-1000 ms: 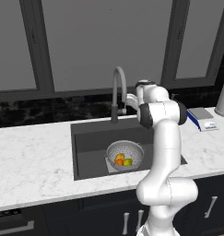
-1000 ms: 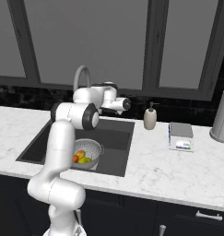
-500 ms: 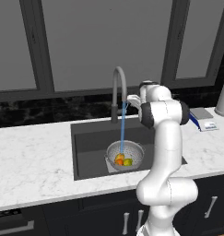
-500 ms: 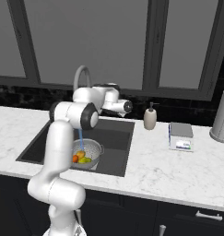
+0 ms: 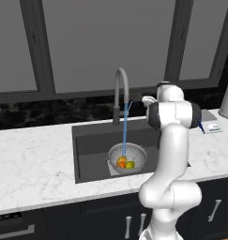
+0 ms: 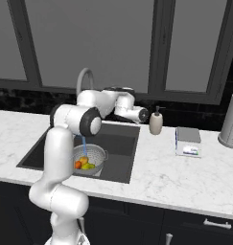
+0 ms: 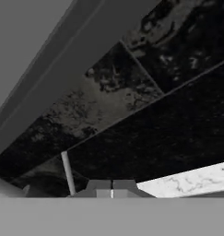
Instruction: Put the colander in the sink, put the pear, mango, tangerine in the colander, and turn on the sink faucet and pour water over the colander.
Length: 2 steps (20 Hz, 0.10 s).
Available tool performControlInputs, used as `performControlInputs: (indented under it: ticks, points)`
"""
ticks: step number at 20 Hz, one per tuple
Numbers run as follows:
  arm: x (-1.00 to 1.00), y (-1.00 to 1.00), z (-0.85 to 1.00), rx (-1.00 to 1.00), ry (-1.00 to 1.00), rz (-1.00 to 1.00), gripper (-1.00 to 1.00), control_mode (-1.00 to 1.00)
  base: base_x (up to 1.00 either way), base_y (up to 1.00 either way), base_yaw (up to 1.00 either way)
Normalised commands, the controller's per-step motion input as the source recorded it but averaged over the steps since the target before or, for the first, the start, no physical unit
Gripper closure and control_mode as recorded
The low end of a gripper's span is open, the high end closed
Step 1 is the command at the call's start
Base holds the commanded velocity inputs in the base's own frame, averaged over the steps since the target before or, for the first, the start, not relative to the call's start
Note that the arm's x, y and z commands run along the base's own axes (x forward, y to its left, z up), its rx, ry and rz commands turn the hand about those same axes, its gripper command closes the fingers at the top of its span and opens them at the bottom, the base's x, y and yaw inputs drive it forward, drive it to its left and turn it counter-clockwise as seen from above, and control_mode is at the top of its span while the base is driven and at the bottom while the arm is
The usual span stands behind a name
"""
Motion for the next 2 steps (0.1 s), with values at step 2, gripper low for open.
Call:
performControlInputs:
  ticks: [2]
  points:
    - [-0.49, -0.46, 0.53, 0.03, -0.17, -0.06, 1.0, -1.0, 0.0, 0.0, 0.0]
